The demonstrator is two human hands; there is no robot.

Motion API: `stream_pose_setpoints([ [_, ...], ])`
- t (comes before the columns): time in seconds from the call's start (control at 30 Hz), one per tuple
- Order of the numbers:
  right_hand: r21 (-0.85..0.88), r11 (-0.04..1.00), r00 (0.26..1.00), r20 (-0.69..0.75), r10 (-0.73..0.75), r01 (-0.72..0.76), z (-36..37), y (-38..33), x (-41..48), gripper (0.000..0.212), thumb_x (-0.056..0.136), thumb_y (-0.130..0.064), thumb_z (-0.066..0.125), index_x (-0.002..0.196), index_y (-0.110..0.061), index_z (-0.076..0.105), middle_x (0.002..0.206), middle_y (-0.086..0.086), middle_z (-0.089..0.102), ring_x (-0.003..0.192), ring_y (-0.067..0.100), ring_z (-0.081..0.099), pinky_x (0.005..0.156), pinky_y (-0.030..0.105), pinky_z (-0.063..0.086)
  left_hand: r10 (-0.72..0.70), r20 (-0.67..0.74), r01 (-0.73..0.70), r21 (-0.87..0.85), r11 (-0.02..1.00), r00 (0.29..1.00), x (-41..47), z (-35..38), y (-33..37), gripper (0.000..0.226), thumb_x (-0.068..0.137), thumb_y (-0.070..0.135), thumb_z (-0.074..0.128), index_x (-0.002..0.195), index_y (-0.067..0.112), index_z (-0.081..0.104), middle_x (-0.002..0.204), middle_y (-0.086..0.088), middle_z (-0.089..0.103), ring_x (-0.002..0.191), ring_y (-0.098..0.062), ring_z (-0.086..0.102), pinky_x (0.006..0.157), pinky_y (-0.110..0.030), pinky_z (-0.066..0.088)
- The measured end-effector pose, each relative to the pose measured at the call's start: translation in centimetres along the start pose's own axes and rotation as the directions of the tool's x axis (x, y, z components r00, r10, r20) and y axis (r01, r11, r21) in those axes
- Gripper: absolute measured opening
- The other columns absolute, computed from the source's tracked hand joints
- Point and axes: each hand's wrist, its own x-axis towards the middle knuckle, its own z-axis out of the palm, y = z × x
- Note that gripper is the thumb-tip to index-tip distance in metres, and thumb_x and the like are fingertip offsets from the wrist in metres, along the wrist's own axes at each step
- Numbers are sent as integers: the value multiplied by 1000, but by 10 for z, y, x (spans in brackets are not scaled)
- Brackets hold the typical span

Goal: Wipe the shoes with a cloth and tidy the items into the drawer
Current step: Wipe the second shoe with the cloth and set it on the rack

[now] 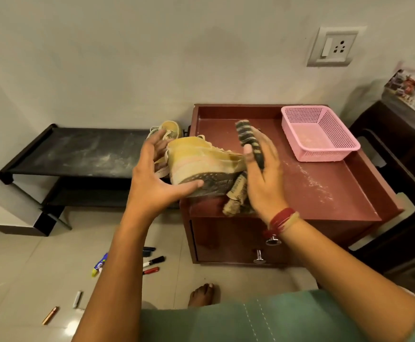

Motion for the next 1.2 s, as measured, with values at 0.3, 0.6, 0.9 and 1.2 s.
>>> stream_pose_setpoints([
  [0.3,-21,957,859,448,-249,289,22,-29,-15,41,91,-43,42,132,-40,45,146,-10,39,141,12,23,114,56,8,100,-25,-100,-24,995,995,4,7,10,105,55,29,86,143,24,28,131,2,53,125,-12,52,101,-43,47],
  [0.6,-45,965,961,95,261,-258,-14,40,2,53,86,-49,41,128,-18,53,134,6,52,127,20,44,109,46,33,50,-30,-51,-21,998,998,6,3,8,117,39,53,88,138,24,33,132,17,50,126,-2,48,98,-17,44],
  [0.9,46,927,792,504,-343,372,8,-16,-14,40,93,-44,41,132,-39,41,145,-19,30,143,13,18,117,48,8,101,-14,-101,-76,992,995,5,12,14,115,49,39,89,143,23,25,130,-3,53,122,-20,55,98,-44,49],
  [1.2,-73,982,968,175,183,-172,-13,42,-4,46,93,-43,44,136,-25,42,148,-1,35,140,18,25,116,45,18,68,1,-68,9,998,998,7,6,10,110,40,56,86,136,27,39,134,8,50,124,0,47,95,-8,40],
])
